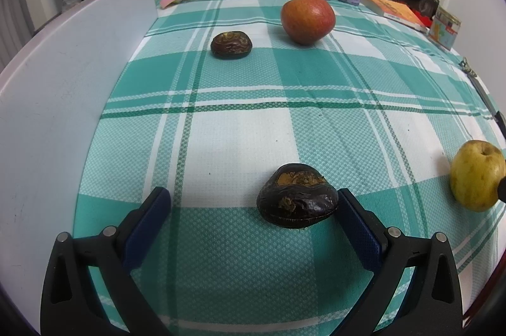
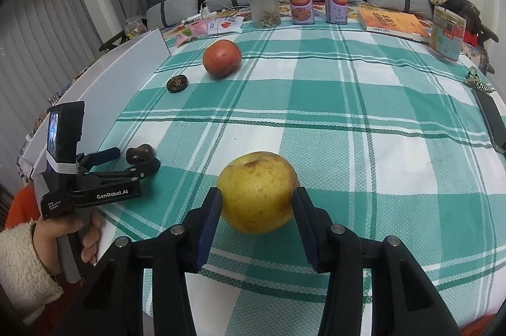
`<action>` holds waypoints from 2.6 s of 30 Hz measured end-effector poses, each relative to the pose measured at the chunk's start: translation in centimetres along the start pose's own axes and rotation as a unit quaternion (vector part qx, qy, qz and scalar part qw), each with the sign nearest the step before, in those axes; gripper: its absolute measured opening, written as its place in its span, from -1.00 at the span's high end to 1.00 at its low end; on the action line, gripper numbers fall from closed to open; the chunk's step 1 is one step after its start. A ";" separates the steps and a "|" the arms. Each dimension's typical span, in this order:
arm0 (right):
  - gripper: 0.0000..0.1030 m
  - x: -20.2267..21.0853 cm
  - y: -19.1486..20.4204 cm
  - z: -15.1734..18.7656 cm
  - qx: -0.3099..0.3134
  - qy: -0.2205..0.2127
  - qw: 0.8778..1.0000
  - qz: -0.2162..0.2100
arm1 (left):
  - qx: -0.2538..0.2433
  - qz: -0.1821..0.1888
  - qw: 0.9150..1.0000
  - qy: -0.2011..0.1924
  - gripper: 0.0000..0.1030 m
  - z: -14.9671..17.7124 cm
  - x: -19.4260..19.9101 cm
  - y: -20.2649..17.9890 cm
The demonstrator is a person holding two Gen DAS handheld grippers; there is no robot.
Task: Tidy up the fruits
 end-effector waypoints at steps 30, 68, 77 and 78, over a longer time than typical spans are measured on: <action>-0.76 -0.3 -0.9 3.8 -0.011 0.052 0.998 0.018 | -0.083 0.052 0.995 0.031 0.19 -0.4 1.0 -2.1; -0.26 -0.2 34.6 -19.9 0.162 0.076 0.950 -0.254 | 0.200 -0.022 0.979 -0.022 0.19 -9.2 17.8 27.6; -0.26 -10.6 42.9 -16.9 0.285 0.146 0.935 -0.154 | 0.269 -0.061 0.955 0.109 0.17 -6.0 8.3 33.5; -0.26 -11.1 43.1 -16.5 0.295 0.150 0.932 -0.146 | 0.274 -0.064 0.952 0.121 0.14 -5.7 7.9 33.8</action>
Point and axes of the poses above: each gripper's, at about its wrist camera, not at the fingertips, and x roughly against the way its jaws point, y to its left, z to its underside, the point moved 1 cm from there along -x, roughly the way its jaws point, and after that the axes turned 10 degrees about z, right-handed, at the moved point
